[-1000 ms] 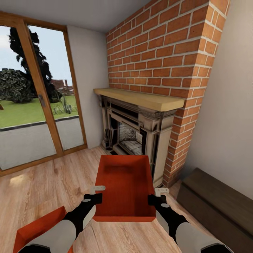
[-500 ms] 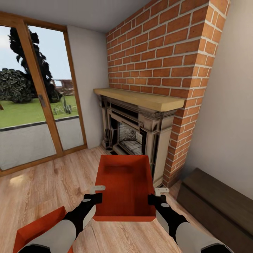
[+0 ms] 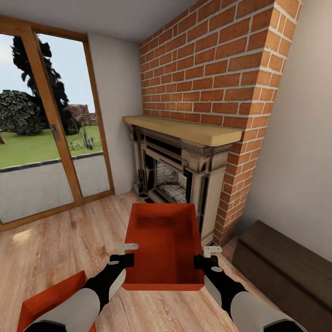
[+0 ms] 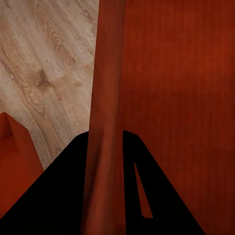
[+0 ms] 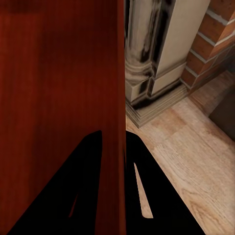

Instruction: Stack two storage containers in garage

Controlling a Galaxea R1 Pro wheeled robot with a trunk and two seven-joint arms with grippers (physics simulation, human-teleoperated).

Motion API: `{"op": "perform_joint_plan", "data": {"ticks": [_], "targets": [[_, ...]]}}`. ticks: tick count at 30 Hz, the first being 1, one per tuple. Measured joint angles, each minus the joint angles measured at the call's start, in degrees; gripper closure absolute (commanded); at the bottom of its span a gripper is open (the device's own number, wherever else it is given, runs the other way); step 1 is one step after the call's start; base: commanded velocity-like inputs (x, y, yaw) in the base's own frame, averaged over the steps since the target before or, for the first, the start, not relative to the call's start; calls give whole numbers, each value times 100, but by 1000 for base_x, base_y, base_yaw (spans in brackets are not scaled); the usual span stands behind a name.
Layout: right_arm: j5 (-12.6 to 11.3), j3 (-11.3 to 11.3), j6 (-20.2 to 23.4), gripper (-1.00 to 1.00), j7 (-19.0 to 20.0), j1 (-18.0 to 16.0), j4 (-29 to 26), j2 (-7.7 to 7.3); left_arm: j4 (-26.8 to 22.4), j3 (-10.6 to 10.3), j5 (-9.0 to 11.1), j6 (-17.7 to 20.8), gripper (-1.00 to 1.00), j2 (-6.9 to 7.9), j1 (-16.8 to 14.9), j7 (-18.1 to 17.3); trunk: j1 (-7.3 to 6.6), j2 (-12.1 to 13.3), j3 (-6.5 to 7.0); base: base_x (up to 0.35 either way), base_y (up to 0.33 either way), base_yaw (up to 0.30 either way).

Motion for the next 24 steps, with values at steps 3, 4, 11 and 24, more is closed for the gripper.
{"op": "perform_joint_plan", "data": {"ticks": [3, 4, 11, 24], "targets": [[0, 4, 4, 100, -1, 0, -5, -1, 1, -1, 5, -2, 100, 0, 0, 0, 0, 0, 0, 0, 0, 0], [0, 4, 5, 100, -1, 0, -6, -1, 0, 1, 3, -1, 100, 0, 0, 0, 0, 0, 0, 0, 0, 0], [-16, 13, 3, 100, 1, 1, -2, -3, 3, 6, -6, 0, 100, -1, -1, -2, 0, 0, 0, 0, 0, -51], [-34, 23, 4, 100, 8, 1, 2, -9, 14, 15, -19, -5, 100, -7, -4, 0, 0, -1, 10, 0, 0, -255]]}}
